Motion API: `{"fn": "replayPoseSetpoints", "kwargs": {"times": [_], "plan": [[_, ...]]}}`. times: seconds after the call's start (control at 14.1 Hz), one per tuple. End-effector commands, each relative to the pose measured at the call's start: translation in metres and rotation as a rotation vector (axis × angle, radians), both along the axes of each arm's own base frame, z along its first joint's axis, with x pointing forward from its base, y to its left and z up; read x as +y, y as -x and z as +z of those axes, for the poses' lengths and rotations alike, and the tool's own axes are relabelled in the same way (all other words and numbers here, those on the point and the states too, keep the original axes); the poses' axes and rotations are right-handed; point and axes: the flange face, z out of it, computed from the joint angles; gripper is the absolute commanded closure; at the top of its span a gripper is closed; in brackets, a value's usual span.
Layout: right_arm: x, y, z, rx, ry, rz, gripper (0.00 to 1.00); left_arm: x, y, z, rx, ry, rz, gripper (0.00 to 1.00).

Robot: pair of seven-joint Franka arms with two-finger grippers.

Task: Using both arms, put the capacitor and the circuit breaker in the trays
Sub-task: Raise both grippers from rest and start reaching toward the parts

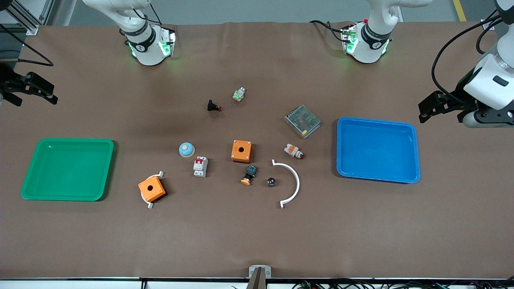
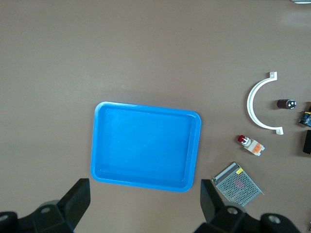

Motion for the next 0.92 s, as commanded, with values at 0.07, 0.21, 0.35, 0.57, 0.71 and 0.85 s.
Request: {"fn": "replayPoseSetpoints", "kwargs": {"times": [0.07,0.21,0.35,0.57,0.71,0.85], "plan": [[0.002,-0.003,0.004,0.005,0.005,0.007,0.0,-0.006,0.0,0.001,0.005,0.0,-0.034,0.0],[0.002,-0.003,0.004,0.006,0.005,0.007,0.0,-0.01,0.0,0.0,0.009,0.003,-0.037,0.0],[0.006,-0.005,0.0,0.01,0.003,0.005,0.0,-0.014,-0.006,-0.018,0.028,-0.001,-0.046,0.0],[0.036,-0.03,-0.033,0.033,-0.003,0.046,0.0,-0.044,-0.024,-0.059,0.043,0.012,-0.077,0.0],[0.068,-0.047,-0.062,0.053,-0.002,-0.004,0.0,-0.087,-0.029,-0.095,0.089,0.001,-0.089,0.0],[0.104,-0.055,-0.076,0.051,0.0,-0.041,0.0,-0.115,-0.047,-0.136,0.118,0.003,-0.056,0.0]]}}
